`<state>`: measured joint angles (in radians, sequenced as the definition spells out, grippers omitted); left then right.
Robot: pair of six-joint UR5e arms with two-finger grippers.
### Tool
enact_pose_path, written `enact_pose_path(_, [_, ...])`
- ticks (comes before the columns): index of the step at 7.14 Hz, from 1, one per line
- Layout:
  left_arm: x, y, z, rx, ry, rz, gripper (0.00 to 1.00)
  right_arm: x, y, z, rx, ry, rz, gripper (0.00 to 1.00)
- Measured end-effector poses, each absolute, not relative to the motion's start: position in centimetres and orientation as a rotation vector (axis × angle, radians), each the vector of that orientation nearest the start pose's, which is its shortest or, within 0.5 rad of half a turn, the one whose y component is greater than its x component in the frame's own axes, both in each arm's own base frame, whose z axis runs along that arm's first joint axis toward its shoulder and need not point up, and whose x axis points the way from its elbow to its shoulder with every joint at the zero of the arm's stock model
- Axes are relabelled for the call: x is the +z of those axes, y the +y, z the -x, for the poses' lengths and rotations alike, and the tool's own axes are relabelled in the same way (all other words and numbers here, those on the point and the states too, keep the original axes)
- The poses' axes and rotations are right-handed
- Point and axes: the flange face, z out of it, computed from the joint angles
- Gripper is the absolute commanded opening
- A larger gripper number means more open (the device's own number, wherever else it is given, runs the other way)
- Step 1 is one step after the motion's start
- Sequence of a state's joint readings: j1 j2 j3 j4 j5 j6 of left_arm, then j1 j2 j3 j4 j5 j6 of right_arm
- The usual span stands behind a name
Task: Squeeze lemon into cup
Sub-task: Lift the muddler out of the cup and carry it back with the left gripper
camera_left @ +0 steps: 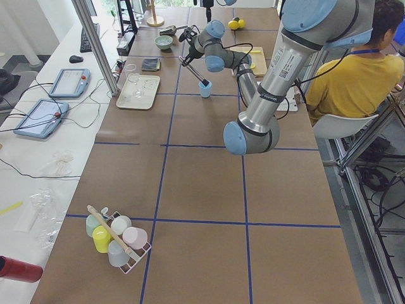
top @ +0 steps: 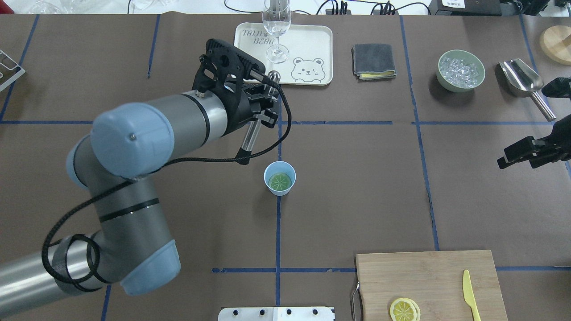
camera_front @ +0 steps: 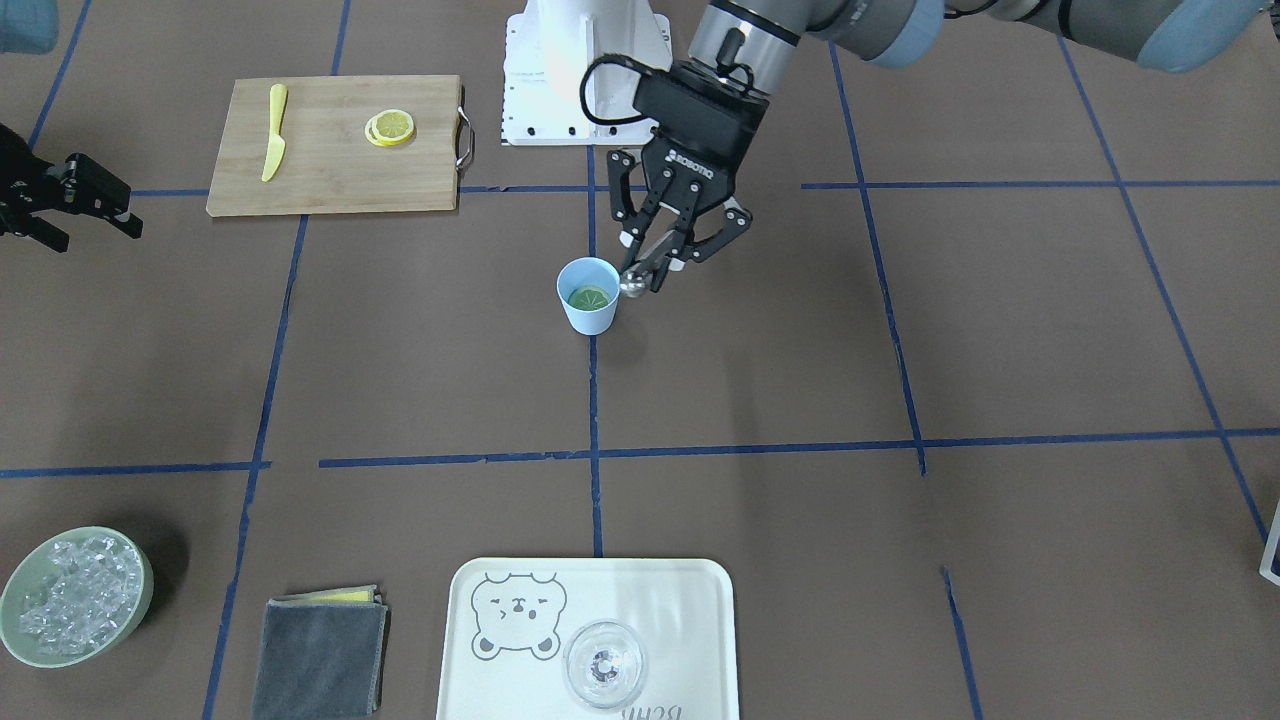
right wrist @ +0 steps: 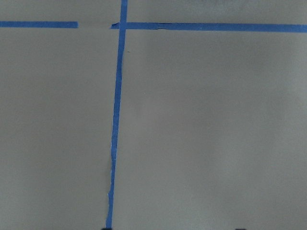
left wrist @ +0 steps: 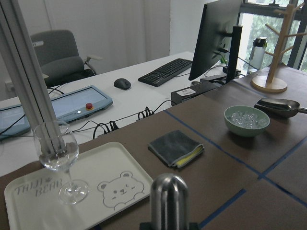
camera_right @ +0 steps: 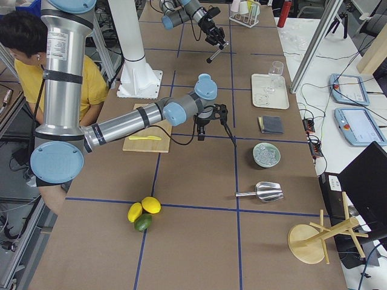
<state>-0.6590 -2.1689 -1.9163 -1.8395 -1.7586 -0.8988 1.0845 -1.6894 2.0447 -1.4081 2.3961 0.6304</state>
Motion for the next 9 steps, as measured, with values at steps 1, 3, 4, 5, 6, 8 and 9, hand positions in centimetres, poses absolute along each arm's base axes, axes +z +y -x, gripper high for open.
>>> enact_pose_path(1, [17.9,-47.0,-37.2,0.068,1.061,-0.401,0.0,45.8,-41.5,15.1,-0.08,-0.94,0.013,0.89])
enact_pose_path(3, [27.4,-47.7,-33.5,0.056,0.971,-0.237,0.0,45.9,-41.5,15.1,-0.078,-0.939,0.014,0.89])
enact_pose_path(4, [32.7,-47.7,-32.1,0.08,0.901,-0.2,0.0,45.9,-41.5,15.1,-0.077,-0.938,0.015,0.89])
enact_pose_path(5, [37.5,-48.2,-31.0,0.07,0.837,-0.157,0.0,46.0,-41.4,15.0,-0.076,-0.938,0.016,0.89])
enact_pose_path(6, [41.4,-48.8,-30.2,0.05,0.785,-0.116,0.0,46.0,-41.4,15.0,-0.075,-0.937,0.017,0.89])
enact_pose_path(8, [47.8,-49.4,-29.6,0.014,0.711,-0.037,0.0,46.1,-41.4,15.0,-0.075,-0.936,0.018,0.89])
enact_pose_path(9, [49.7,-49.5,-29.7,0.007,0.692,-0.011,0.0,46.2,-41.4,15.0,-0.074,-0.935,0.019,0.89])
